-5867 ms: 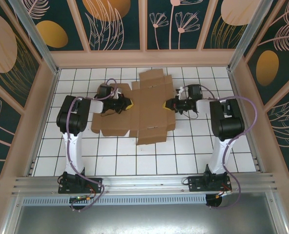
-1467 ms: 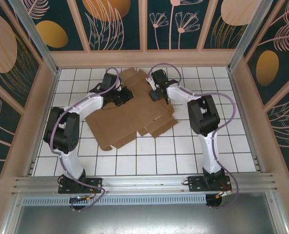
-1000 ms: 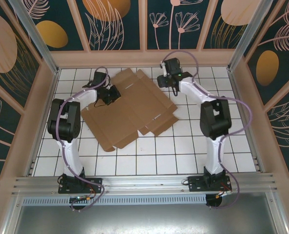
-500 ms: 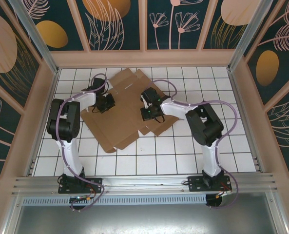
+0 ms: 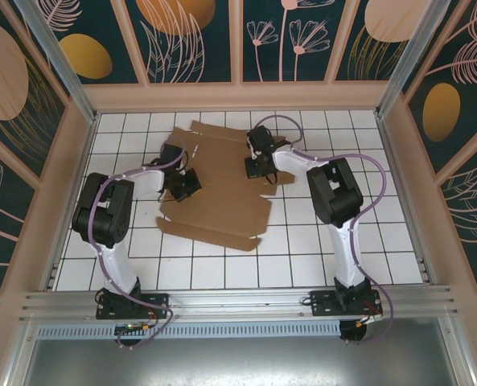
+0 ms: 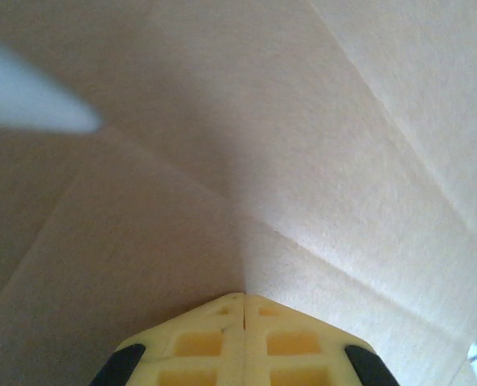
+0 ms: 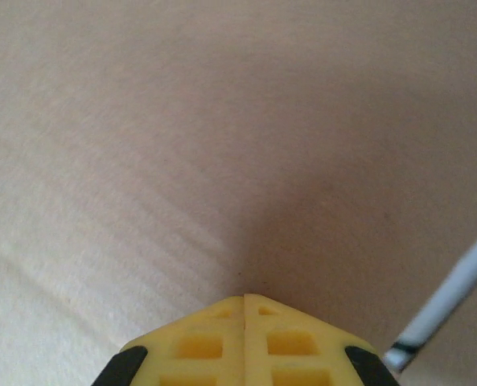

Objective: Fold the paper box

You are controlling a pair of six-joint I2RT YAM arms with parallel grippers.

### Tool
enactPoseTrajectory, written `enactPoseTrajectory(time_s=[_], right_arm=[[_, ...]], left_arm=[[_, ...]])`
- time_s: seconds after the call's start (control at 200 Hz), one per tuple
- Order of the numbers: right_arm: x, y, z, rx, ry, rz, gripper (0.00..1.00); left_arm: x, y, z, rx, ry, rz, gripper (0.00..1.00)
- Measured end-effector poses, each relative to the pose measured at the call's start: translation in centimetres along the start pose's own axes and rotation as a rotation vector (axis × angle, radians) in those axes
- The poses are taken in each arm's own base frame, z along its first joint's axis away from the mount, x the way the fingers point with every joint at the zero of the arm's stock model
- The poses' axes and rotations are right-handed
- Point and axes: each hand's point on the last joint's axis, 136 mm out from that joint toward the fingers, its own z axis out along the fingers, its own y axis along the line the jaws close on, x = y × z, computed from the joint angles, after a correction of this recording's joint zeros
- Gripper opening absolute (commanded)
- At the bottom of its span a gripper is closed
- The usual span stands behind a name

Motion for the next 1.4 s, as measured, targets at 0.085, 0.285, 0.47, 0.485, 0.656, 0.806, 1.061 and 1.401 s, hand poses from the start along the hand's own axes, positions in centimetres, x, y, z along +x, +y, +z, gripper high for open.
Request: enactPoseTrajectory(time_s=[0.085, 0.285, 0.47, 0.485, 0.656, 0.806, 1.061, 1.401], right_arm=[[-0.6, -1.0, 0.2, 0.01, -0.008, 0.015, 0.0], [-0.7, -1.1, 0.2, 0.008, -0.008, 0.011, 0.0], [-0.6, -1.2, 0.0, 0.008, -0.015, 0.011, 0.06], [-0.5, -1.3, -0.1, 0.008, -0.015, 0.012, 0.1], [-0.1, -1.3, -2.9, -0.058, -0.006, 0.023, 0.29], [-4.8, -2.0, -7.9, -0.136, -0.13, 0.059, 0.41], [-12.8, -6.8, -12.3, -0.143, -0.311, 0.185, 0.62], [-14.8, -10.5, -4.7, -0.122, -0.223, 0.292, 0.69]], left_arm=[[2.4, -1.0, 0.4, 0.022, 0.044, 0.021, 0.0], [5.0, -1.4, 0.4, 0.054, 0.09, 0.033, 0.0], [4.3, -1.6, -0.2, 0.013, 0.079, 0.044, 0.0], [4.1, -1.8, -0.4, 0.008, 0.075, 0.048, 0.0], [-1.5, -10.2, -4.4, 0.12, -0.06, 0.145, 0.02], [-6.4, -18.2, -6.3, 0.278, -0.163, 0.212, 0.01], [-9.2, -18.1, 3.4, 0.253, -0.076, 0.159, 0.0], [-9.4, -13.6, 8.7, 0.168, 0.003, 0.075, 0.0]])
